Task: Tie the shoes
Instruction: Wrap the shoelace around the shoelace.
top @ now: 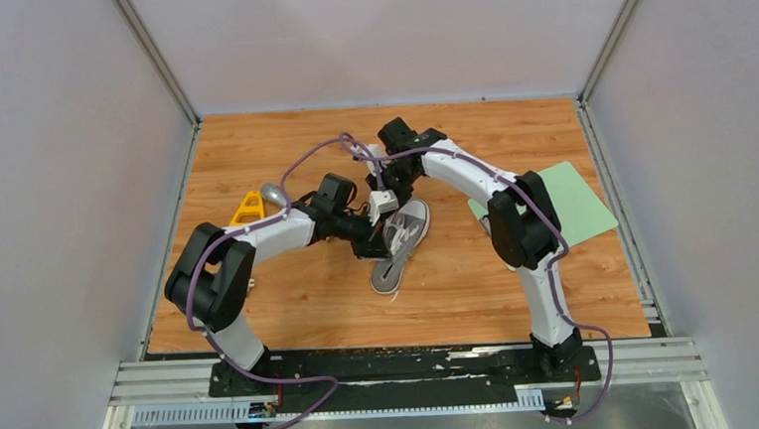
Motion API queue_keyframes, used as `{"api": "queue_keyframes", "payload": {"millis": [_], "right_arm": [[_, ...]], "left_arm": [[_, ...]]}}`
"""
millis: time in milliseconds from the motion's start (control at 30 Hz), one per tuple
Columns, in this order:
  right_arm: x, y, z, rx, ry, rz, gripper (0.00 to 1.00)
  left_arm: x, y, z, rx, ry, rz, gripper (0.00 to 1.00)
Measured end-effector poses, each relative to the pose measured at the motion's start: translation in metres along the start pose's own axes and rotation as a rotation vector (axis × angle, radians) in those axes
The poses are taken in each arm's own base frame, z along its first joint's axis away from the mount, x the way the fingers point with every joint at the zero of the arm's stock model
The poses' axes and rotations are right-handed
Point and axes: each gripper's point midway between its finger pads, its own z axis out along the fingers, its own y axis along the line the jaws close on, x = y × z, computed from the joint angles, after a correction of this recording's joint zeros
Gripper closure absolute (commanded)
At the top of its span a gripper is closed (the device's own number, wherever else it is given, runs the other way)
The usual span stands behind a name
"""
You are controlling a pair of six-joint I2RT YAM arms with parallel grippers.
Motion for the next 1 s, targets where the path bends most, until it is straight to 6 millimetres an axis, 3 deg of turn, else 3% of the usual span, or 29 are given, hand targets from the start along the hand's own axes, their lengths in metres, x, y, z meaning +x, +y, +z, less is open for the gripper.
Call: {"api": "queue_keyframes", "payload": {"millis": [233, 567, 833, 1000], "right_arm": [[-0.009, 0.012, -0.047, -0.065, -0.093, 0.012, 1.0], [0.023, 0.019, -0.048, -0.156, -0.046, 0.022, 1.0], [-0.003, 0.025, -0.082, -0.198, -0.169, 0.0, 1.0], [-0.018, 0.041, -0.106, -0.24, -0.263, -0.022, 1.0]], "left_arm": [[0.001, 0.0, 0.0, 0.0, 0.002, -0.004, 0.99], [-0.001, 0.003, -0.004, -0.009, -0.006, -0.017, 0.99], [-0.005, 0.002, -0.006, 0.001, -0.01, -0.018, 0.99], [-0.009, 0.003, -0.01, 0.006, -0.028, -0.046, 0.99]]}}
